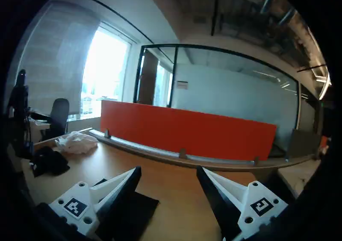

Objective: Fold towel

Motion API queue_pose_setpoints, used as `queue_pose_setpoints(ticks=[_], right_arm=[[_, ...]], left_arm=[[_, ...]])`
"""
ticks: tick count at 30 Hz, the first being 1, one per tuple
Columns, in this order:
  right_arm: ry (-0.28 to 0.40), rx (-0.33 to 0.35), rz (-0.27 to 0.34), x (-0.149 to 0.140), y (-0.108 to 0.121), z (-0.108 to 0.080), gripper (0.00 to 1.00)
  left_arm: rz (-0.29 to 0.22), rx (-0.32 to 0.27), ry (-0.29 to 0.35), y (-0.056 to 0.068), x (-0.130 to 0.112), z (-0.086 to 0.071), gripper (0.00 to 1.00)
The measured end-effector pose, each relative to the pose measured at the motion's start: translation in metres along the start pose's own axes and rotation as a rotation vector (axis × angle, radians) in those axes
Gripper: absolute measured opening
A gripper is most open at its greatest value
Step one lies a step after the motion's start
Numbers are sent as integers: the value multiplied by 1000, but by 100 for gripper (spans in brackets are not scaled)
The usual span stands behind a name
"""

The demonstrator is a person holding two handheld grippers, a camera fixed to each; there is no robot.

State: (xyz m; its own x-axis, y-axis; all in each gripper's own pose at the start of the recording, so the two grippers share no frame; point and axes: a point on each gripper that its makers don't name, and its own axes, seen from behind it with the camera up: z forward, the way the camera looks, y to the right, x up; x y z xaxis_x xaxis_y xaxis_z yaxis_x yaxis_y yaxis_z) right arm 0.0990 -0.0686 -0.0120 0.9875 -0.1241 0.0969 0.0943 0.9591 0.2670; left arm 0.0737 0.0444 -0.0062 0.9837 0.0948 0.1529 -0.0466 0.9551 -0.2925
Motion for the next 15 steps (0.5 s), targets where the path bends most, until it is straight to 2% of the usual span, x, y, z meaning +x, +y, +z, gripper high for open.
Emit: queue_pose_setpoints(ticks=[6, 15], right_arm=[[-38, 51, -21, -5, -9, 4, 100], [-120, 143, -47, -22, -28, 3, 100]], left_arm=[[10, -63, -24, 12, -3, 2, 96], [56, -152, -77, 32, -19, 3, 96]])
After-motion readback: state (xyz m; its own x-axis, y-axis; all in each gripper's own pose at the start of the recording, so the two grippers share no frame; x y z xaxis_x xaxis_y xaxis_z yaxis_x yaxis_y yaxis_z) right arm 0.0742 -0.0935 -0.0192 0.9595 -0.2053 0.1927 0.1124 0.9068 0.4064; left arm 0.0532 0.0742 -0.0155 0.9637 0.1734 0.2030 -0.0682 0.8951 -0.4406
